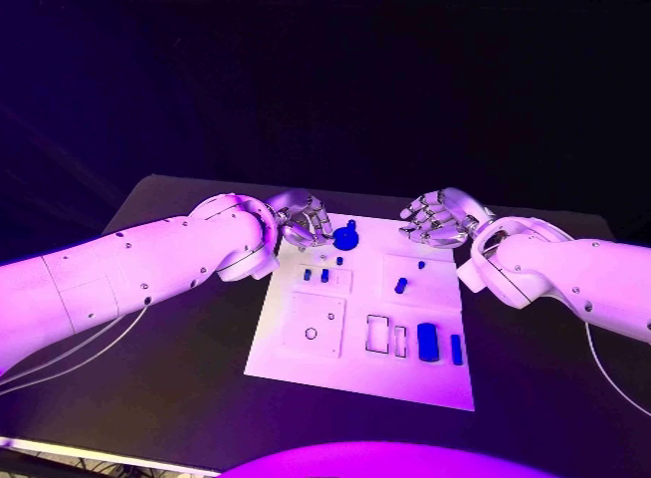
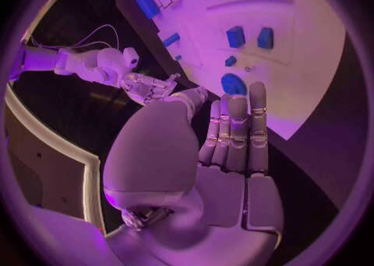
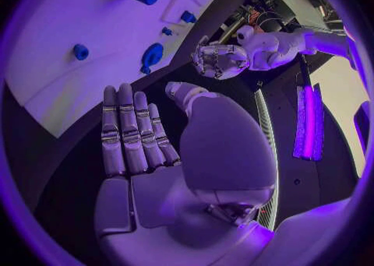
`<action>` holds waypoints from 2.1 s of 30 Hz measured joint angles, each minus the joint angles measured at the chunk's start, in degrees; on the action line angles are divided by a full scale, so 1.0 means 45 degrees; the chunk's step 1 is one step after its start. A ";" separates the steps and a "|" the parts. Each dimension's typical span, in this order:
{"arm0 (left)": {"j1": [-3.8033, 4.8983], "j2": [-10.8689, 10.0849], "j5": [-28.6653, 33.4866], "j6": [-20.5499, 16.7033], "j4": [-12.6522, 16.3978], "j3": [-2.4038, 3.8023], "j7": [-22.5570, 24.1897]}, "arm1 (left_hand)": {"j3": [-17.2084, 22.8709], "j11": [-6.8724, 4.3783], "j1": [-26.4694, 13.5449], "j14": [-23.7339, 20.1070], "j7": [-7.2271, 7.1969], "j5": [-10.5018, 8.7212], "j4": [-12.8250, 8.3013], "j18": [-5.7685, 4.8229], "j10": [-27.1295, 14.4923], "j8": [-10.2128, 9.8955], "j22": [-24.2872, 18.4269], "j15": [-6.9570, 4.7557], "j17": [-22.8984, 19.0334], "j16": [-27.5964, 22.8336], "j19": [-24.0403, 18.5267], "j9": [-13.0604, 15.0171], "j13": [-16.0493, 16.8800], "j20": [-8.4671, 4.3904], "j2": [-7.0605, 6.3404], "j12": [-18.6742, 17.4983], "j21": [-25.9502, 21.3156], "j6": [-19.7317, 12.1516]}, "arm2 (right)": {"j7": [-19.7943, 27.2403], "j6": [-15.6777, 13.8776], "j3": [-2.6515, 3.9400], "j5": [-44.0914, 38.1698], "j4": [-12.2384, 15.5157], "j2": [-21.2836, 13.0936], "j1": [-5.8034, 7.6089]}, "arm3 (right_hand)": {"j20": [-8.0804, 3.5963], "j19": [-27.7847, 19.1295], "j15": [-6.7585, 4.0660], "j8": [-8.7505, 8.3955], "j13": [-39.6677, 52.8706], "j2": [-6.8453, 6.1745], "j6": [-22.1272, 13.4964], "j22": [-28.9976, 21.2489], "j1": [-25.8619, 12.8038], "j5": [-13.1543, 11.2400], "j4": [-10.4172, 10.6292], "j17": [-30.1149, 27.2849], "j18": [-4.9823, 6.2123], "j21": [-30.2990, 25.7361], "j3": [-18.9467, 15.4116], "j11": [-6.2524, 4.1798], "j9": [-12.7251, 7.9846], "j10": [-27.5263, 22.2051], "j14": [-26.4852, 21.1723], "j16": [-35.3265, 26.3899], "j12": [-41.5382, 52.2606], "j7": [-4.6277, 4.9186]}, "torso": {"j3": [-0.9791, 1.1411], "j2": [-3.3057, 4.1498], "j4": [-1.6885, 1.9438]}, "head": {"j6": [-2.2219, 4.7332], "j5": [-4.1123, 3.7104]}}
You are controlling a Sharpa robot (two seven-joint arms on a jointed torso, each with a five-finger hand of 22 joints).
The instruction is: Assemble the parts on the task board
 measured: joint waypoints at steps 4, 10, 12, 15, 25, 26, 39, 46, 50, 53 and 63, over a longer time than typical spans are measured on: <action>-0.0024 0.0215 -0.0960 -0.0187 -0.0215 -0.0073 0.1375 | 0.0854 0.0002 0.0592 -0.0465 0.0043 0.0000 -0.0530 -0.0001 -0.0002 -0.0667 -0.0088 0.0004 -0.0757 -0.0613 -0.0180 -0.0553 -0.0903 -0.0002 -0.0547 -0.0958 -0.0150 0.0053 | 0.0113 -0.0104 0.0000 0.0041 -0.0031 0.0007 -0.0003 | 0.0000 0.0000 0.0000 -0.0007 -0.0404 0.0031 0.0061 -0.0207 0.0032 0.0052 -0.0140 -0.0149 0.0000 0.0000 0.0140 -0.0103 -0.0121 0.0103 0.0000 -0.0135 -0.0321 -0.0018 | -0.0017 0.0007 -0.0006 | 0.0110 -0.0002; -0.0044 0.0619 -0.2573 -0.0163 -0.0709 -0.0256 0.2566 | 0.0888 0.0185 0.0395 -0.0653 -0.0288 -0.0077 -0.0773 -0.0002 -0.0185 -0.1461 -0.0077 0.0126 -0.1062 -0.0731 -0.0352 -0.1032 -0.1568 0.0087 -0.0981 -0.1765 -0.0213 0.0307 | 0.0267 -0.0235 0.0000 0.0089 -0.0087 0.0034 -0.0003 | 0.0000 0.0000 -0.0050 -0.0289 -0.1019 0.0031 0.0382 -0.0507 0.0032 0.0052 -0.0247 -0.0389 0.0000 0.0000 0.0390 -0.0246 -0.0322 0.0524 0.0050 -0.0252 -0.0831 0.0034 | -0.0010 0.0015 -0.0007 | 0.0151 0.0009; -0.0050 0.0744 -0.3095 -0.0053 -0.0907 -0.0319 0.2748 | 0.0844 0.0198 0.0397 -0.0653 -0.0346 -0.0077 -0.0817 -0.0003 -0.0257 -0.1582 -0.0077 0.0126 -0.1093 -0.0731 -0.0398 -0.1099 -0.1660 0.0133 -0.0979 -0.1852 -0.0213 0.0345 | 0.0312 -0.0267 0.0000 0.0100 -0.0091 0.0054 -0.0006 | 0.0000 0.0000 -0.0049 -0.0336 -0.1165 0.0031 0.0464 -0.0583 0.0032 0.0051 -0.0302 -0.0446 0.0000 0.0000 0.0445 -0.0217 -0.0371 0.0595 0.0050 -0.0296 -0.0968 0.0082 | -0.0009 0.0016 -0.0007 | 0.0150 -0.0004; -0.0052 0.0920 -0.3730 0.0160 -0.1197 -0.0385 0.2888 | 0.0691 0.0201 0.0315 -0.0698 -0.0383 -0.0077 -0.0956 -0.0004 -0.0445 -0.1748 -0.0081 0.0171 -0.1121 -0.0713 -0.0424 -0.1193 -0.1798 0.0159 -0.1061 -0.2021 -0.0289 0.0489 | 0.0373 -0.0303 0.0000 0.0112 -0.0101 0.0075 -0.0007 | 0.0001 0.0001 -0.0049 -0.0474 -0.1361 0.0031 0.0559 -0.0710 0.0032 0.0051 -0.0387 -0.0560 0.0000 0.0000 0.0530 -0.0244 -0.0452 0.0702 0.0050 -0.0394 -0.1250 0.0075 | -0.0009 0.0021 -0.0015 | 0.0139 -0.0028; -0.0147 0.1364 -0.4832 0.0878 -0.1750 -0.0452 0.3000 | 0.0144 0.0183 0.0196 -0.0697 -0.0366 -0.0077 -0.0903 -0.0003 -0.0502 -0.2076 -0.0120 0.0171 -0.1147 -0.0196 -0.0441 -0.1335 -0.1937 0.0183 -0.1076 -0.2022 -0.0340 0.0823 | 0.0495 -0.0379 0.0001 0.0151 -0.0106 0.0123 -0.0007 | 0.0000 0.0001 -0.0049 -0.0667 -0.1397 0.0031 0.0757 -0.0889 0.0032 -0.0022 -0.0492 -0.0735 0.0000 0.0000 0.0634 -0.0199 -0.0544 0.0886 0.0050 -0.0472 -0.1645 0.0104 | -0.0009 0.0074 -0.0071 | 0.0148 -0.0089; -0.0150 0.1411 -0.4886 0.0939 -0.1793 -0.0454 0.3000 | 0.0086 0.0183 0.0196 -0.0697 -0.0366 -0.0077 -0.0900 -0.0002 -0.0502 -0.2135 -0.0120 0.0171 -0.1146 -0.0144 -0.0413 -0.1345 -0.1948 0.0210 -0.1076 -0.2022 -0.0340 0.0823 | 0.0499 -0.0383 0.0001 0.0155 -0.0105 0.0124 -0.0007 | 0.0000 0.0001 -0.0049 -0.0668 -0.1397 0.0030 0.0757 -0.0890 0.0031 -0.0022 -0.0491 -0.0737 0.0000 0.0000 0.0635 -0.0199 -0.0549 0.0886 0.0050 -0.0514 -0.1677 0.0104 | -0.0009 0.0078 -0.0077 | 0.0142 -0.0089; -0.0234 0.1964 -0.5339 0.1421 -0.2439 -0.0473 0.2794 | 0.0039 0.0182 0.0254 -0.0697 -0.0298 -0.0076 -0.0880 -0.0001 -0.0501 -0.2285 -0.0108 0.0171 -0.1146 0.0071 -0.0345 -0.1386 -0.2007 0.0179 -0.1019 -0.2022 -0.0340 0.0982 | 0.0519 -0.0443 0.0004 0.0185 -0.0091 0.0168 -0.0003 | 0.0001 -0.0093 -0.0048 -0.0791 -0.1396 0.0030 0.0843 -0.1027 0.0031 -0.0071 -0.0527 -0.0841 0.0000 0.0000 0.0670 -0.0154 -0.0604 0.1021 0.0050 -0.0591 -0.1937 0.0111 | -0.0011 0.0094 -0.0098 | 0.0118 -0.0043; -0.0266 0.2156 -0.5450 0.1468 -0.2674 -0.0476 0.2647 | 0.0066 0.0183 0.0360 -0.0696 -0.0274 -0.0077 -0.0908 -0.0001 -0.0501 -0.2340 -0.0048 0.0171 -0.1178 0.0203 -0.0345 -0.1410 -0.2061 0.0179 -0.0912 -0.2022 -0.0340 0.1202 | 0.0519 -0.0449 0.0003 0.0193 -0.0091 0.0184 -0.0003 | 0.0001 -0.0093 -0.0048 -0.0791 -0.1395 0.0030 0.0843 -0.1039 0.0031 -0.0071 -0.0526 -0.0840 -0.0001 0.0000 0.0669 -0.0154 -0.0604 0.1020 0.0049 -0.0591 -0.1937 0.0110 | -0.0015 0.0093 -0.0085 | 0.0106 -0.0066; -0.0273 0.2233 -0.5481 0.1547 -0.2758 -0.0476 0.2587 | 0.0144 0.0183 0.0419 -0.0696 -0.0372 -0.0076 -0.0979 -0.0002 -0.0492 -0.2416 0.0038 0.0171 -0.1195 0.0408 -0.0346 -0.1439 -0.2113 0.0179 -0.0854 -0.2021 -0.0228 0.1432 | 0.0519 -0.0450 0.0001 0.0196 -0.0089 0.0198 -0.0003 | 0.0001 -0.0093 -0.0048 -0.0791 -0.1395 0.0030 0.0842 -0.1039 0.0031 -0.0071 -0.0526 -0.0840 0.0000 0.0000 0.0669 -0.0154 -0.0604 0.1020 0.0049 -0.0591 -0.1937 0.0111 | -0.0015 0.0085 -0.0078 | 0.0090 -0.0066; -0.0286 0.2313 -0.5491 0.1617 -0.2860 -0.0476 0.2536 | 0.0331 0.0136 0.0462 -0.0741 -0.0425 -0.0077 -0.1061 -0.0001 -0.0356 -0.2566 0.0140 0.0126 -0.1213 0.0598 -0.0346 -0.1468 -0.2153 0.0179 -0.0810 -0.2021 -0.0081 0.1679 | 0.0519 -0.0451 0.0001 0.0197 -0.0089 0.0207 -0.0003 | 0.0001 -0.0093 -0.0048 -0.0791 -0.1395 0.0030 0.0842 -0.1039 0.0031 -0.0070 -0.0526 -0.0849 0.0000 0.0000 0.0669 -0.0126 -0.0603 0.1048 0.0049 -0.0591 -0.1937 0.0110 | -0.0015 0.0084 -0.0078 | 0.0089 -0.0052; -0.0376 0.2464 -0.5509 0.1806 -0.3197 -0.0485 0.2197 | 0.0921 0.0136 0.0499 -0.0833 -0.0367 -0.0076 -0.1300 -0.0003 -0.0131 -0.3006 0.0530 0.0127 -0.1362 0.0907 -0.0396 -0.1541 -0.2296 0.0130 -0.0774 -0.2021 0.0411 0.1960 | 0.0519 -0.0450 0.0002 0.0200 -0.0080 0.0209 -0.0001 | 0.0002 -0.0092 -0.0048 -0.0791 -0.1394 0.0030 0.0922 -0.1074 0.0031 -0.0070 -0.0561 -0.0876 -0.0001 0.0000 0.0704 -0.0117 -0.0616 0.1057 0.0049 -0.0591 -0.2017 0.0122 | -0.0012 0.0081 -0.0082 | 0.0100 -0.0044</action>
